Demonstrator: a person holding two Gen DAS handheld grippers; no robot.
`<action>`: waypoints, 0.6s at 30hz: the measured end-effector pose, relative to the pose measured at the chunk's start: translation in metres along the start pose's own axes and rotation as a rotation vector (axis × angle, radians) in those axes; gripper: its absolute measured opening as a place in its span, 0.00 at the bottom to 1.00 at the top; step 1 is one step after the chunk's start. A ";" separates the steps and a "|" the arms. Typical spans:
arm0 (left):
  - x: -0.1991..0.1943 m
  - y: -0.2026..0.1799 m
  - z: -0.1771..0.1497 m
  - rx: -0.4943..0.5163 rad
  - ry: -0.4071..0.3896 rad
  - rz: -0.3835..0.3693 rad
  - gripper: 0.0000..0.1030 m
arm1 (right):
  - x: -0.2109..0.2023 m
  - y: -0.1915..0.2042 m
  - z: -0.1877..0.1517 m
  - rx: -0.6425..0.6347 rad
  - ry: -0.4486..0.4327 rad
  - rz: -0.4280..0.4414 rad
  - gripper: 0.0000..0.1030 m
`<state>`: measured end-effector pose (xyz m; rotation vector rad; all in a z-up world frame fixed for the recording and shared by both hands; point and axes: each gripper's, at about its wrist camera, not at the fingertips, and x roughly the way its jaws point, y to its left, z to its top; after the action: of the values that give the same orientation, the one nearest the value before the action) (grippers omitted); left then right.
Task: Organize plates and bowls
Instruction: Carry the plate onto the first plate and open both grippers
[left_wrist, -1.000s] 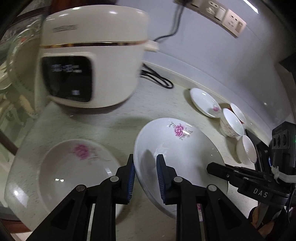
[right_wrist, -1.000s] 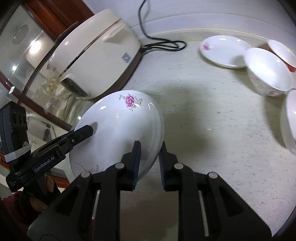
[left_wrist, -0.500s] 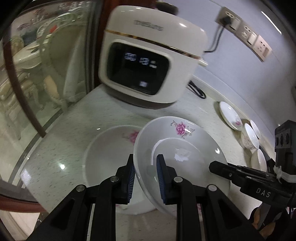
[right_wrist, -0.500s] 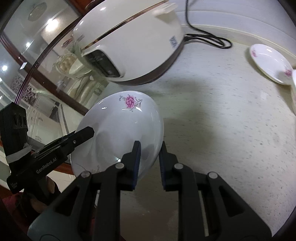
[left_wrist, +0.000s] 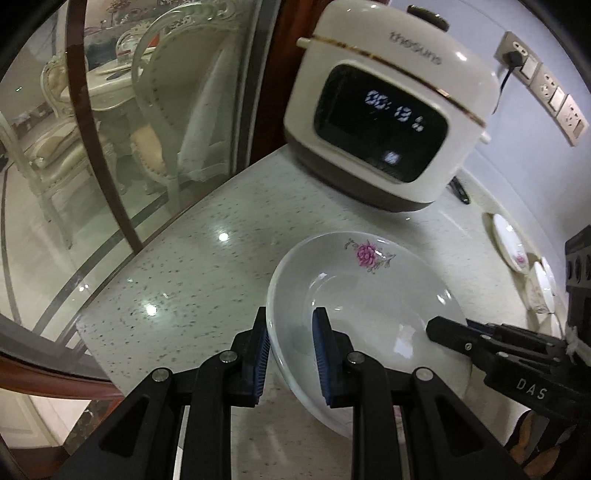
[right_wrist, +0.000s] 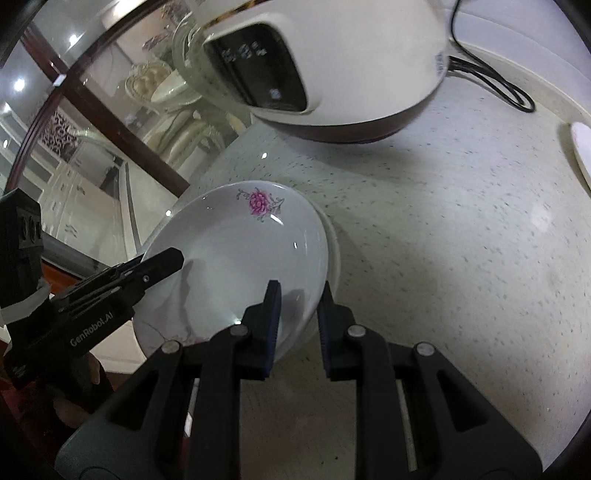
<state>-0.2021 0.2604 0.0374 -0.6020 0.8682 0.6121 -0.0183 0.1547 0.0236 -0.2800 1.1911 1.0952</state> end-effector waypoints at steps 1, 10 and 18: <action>0.002 0.001 -0.001 0.004 0.005 0.006 0.22 | 0.004 0.002 0.001 -0.007 0.005 -0.006 0.22; 0.013 0.000 0.001 0.055 -0.004 0.045 0.32 | 0.019 0.012 0.009 -0.066 0.040 -0.052 0.25; 0.021 0.003 0.003 0.053 0.034 0.037 0.70 | 0.024 0.012 0.023 -0.012 0.122 -0.033 0.42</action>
<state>-0.1916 0.2696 0.0211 -0.5505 0.9263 0.6124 -0.0147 0.1893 0.0166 -0.3792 1.2842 1.0696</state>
